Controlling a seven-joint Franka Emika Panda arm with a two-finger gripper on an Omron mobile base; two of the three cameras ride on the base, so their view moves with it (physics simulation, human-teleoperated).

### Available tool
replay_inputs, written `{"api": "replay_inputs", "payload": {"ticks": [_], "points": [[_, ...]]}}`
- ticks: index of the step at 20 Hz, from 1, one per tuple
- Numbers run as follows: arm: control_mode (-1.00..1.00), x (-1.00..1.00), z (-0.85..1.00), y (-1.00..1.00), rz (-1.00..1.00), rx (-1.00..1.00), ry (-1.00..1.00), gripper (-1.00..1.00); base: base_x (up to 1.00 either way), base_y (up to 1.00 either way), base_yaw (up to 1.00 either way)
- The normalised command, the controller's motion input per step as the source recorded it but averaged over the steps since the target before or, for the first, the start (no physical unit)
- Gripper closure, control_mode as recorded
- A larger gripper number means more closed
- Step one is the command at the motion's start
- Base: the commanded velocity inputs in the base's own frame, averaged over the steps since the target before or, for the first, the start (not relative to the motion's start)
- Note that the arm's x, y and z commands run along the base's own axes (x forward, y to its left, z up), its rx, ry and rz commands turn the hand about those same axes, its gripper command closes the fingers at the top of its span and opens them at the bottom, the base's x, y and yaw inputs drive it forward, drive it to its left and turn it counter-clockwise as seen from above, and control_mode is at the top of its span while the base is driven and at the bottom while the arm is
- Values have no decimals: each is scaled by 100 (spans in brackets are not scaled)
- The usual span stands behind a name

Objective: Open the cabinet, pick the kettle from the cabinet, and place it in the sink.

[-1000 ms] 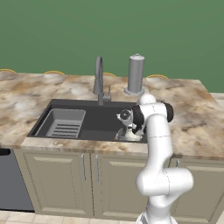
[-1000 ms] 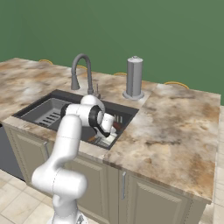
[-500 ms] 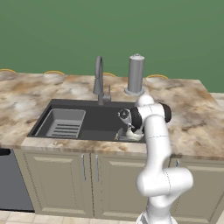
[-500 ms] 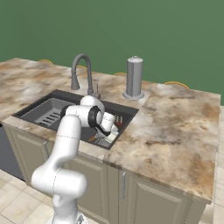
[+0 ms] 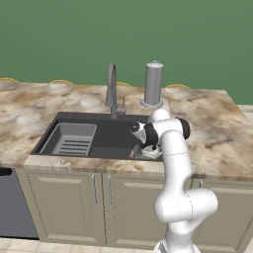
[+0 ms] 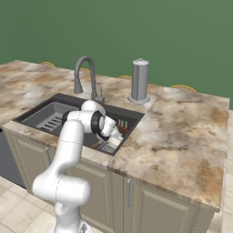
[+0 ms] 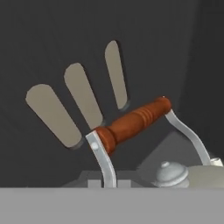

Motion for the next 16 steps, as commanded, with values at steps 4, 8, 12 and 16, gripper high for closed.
{"api": "replay_inputs", "payload": {"ticks": [4, 8, 12, 16], "points": [[-100, -25, -60, 0, -14, 3, 0, 100, 0, 0, 0], [-100, -30, -60, 1, -15, 0, 0, -100, 0, 0, 0], [-100, -29, -60, 6, -15, 0, 0, -100, 0, 0, 0], [-100, -29, -48, 1, -16, 0, 0, -100, 0, 0, 0]]}}
